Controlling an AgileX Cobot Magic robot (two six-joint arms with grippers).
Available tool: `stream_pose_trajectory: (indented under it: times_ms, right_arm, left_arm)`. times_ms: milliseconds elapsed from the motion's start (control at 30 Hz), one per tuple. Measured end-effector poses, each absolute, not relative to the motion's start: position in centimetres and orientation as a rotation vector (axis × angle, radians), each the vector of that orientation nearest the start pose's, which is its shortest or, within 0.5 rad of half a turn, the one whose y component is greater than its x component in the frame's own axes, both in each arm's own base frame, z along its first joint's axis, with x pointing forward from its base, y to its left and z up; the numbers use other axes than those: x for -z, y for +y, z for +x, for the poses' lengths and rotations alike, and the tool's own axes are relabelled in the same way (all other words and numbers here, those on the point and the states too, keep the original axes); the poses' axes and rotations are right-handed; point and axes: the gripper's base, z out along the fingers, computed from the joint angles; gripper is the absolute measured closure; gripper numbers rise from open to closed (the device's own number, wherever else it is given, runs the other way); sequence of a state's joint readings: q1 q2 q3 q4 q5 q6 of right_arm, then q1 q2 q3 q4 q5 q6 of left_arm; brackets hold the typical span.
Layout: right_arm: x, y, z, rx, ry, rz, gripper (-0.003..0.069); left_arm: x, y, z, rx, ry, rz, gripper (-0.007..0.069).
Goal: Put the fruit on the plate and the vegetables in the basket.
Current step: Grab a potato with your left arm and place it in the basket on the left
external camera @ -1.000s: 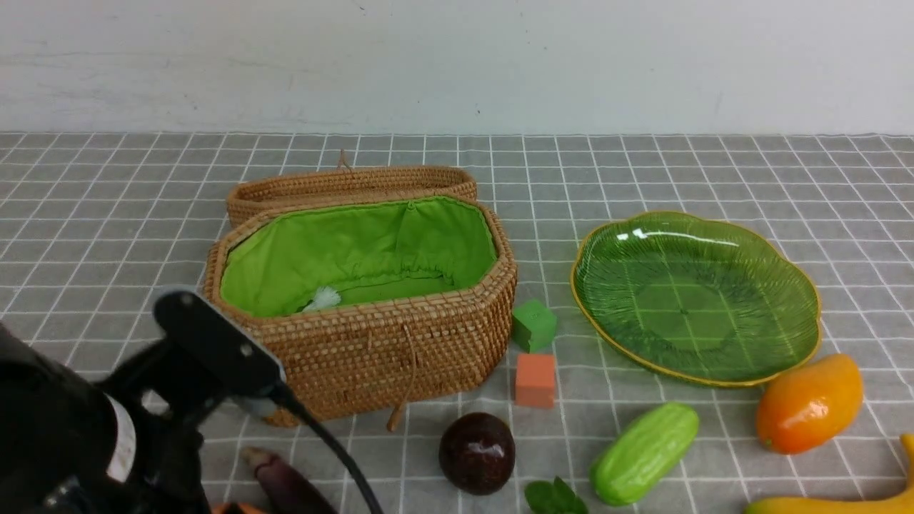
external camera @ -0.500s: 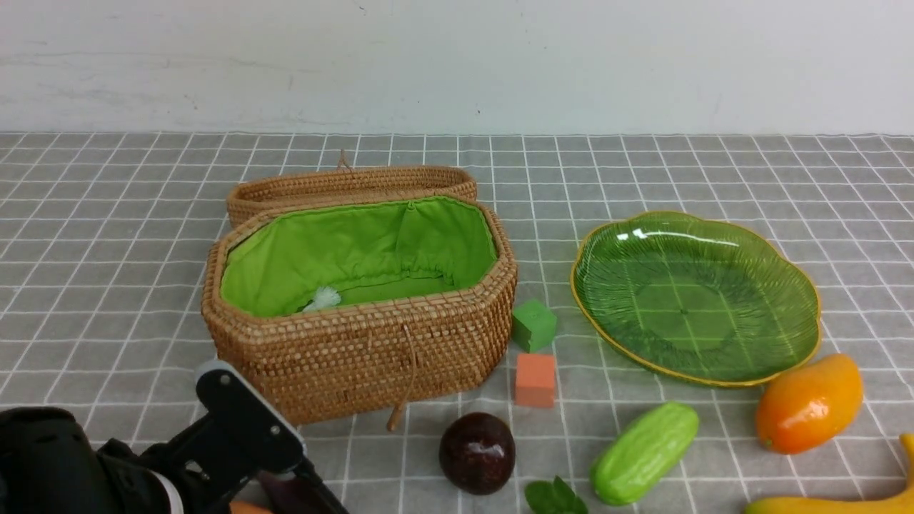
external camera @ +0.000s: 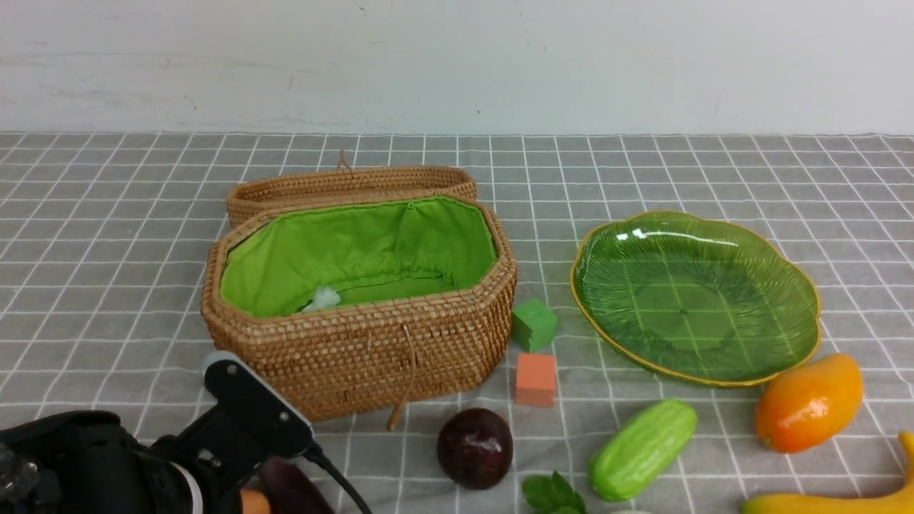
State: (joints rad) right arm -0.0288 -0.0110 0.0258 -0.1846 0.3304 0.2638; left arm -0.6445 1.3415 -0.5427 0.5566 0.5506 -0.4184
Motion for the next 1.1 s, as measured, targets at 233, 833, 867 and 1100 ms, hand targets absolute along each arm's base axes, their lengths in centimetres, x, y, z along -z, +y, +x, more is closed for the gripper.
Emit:
stream_pose_trajectory:
  times_ms: [233, 833, 867, 1100]
  right_arm:
    - [-17.6, -0.7, 5.3, 0.012, 1.817, 0.149, 0.0417]
    - [-17.6, -0.7, 5.3, 0.012, 1.817, 0.149, 0.0417]
    - [-17.6, -0.7, 5.3, 0.012, 1.817, 0.149, 0.0417]
    - [-17.6, -0.7, 5.3, 0.012, 1.817, 0.149, 0.0417]
  left_arm:
    - [-20.7, -9.9, 18.3, -0.322, 2.643, 0.755, 0.003]
    - [-33.7, -13.4, 23.9, 0.128, 1.946, 0.46, 0.0033]
    - [-33.2, -13.9, 25.0, 0.176, 1.918, 0.442, 0.0033]
    - [-27.6, -13.9, 29.9, 0.279, 2.107, 0.044, 0.0033]
